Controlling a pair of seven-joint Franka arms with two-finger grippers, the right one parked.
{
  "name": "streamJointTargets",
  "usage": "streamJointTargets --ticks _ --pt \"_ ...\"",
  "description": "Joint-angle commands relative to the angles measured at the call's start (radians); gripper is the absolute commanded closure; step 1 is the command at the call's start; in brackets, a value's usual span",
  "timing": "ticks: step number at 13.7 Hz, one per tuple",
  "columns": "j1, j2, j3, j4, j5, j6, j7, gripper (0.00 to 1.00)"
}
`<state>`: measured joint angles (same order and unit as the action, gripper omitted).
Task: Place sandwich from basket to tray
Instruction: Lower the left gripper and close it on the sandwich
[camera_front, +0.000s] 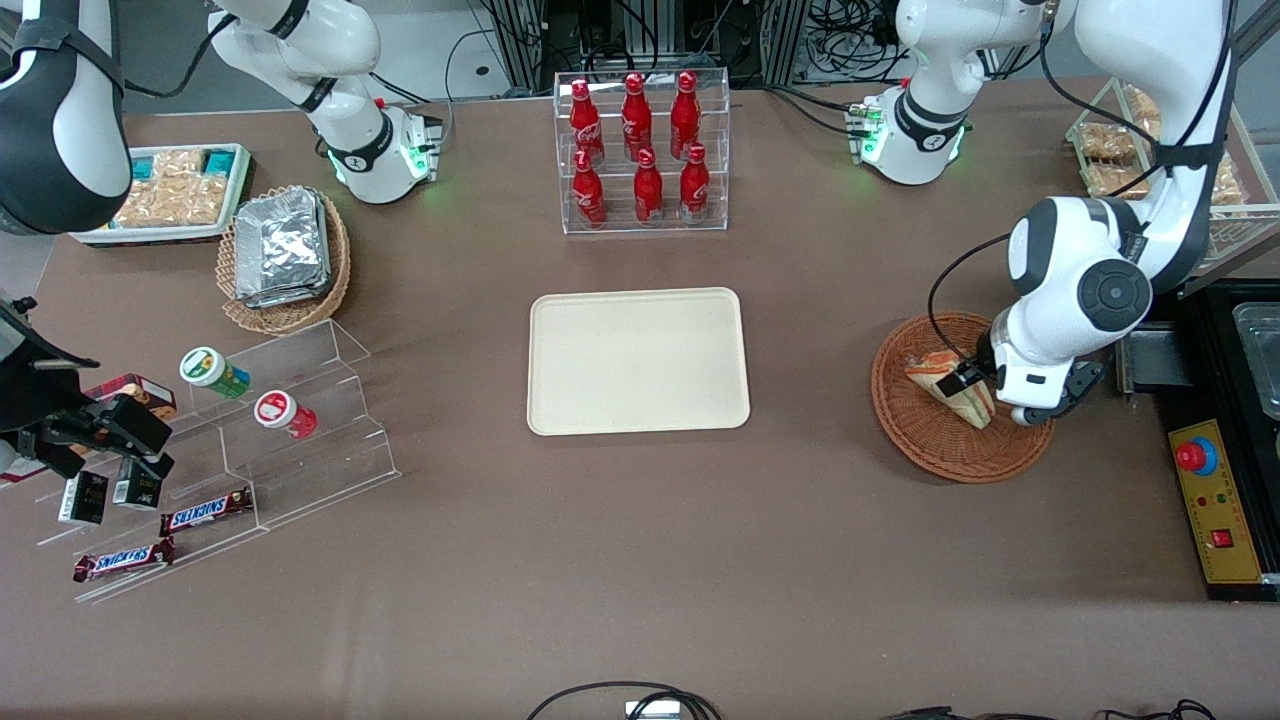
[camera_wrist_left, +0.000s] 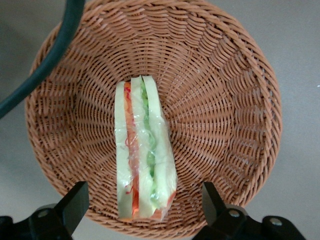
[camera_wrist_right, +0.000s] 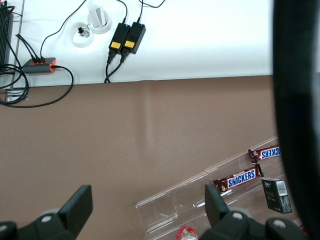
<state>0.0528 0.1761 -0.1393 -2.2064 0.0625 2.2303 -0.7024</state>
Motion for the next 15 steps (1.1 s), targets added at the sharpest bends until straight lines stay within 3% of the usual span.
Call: streamJointTargets --ticks 1,6,7,8,9,10,15 --pt "-0.007 0.026 0.004 -0.022 0.02 0.054 -0.037 0.0" --pt "-0.007 0.071 0.006 -0.042 0.022 0.1 -0.068 0.0" --pt "-0.007 0.074 0.006 -0.055 0.023 0.117 -0.068 0.05" --pt "-0.007 0.077 0.006 -0.059 0.029 0.123 -0.068 0.3" --pt "-0.005 0.077 0.007 -0.062 0.03 0.123 -0.068 0.8" --pt "-0.004 0.085 0.007 -0.061 0.039 0.123 -0.068 1.0" --pt "-0.002 0.056 0.007 -0.036 0.063 0.05 -0.066 1.0"
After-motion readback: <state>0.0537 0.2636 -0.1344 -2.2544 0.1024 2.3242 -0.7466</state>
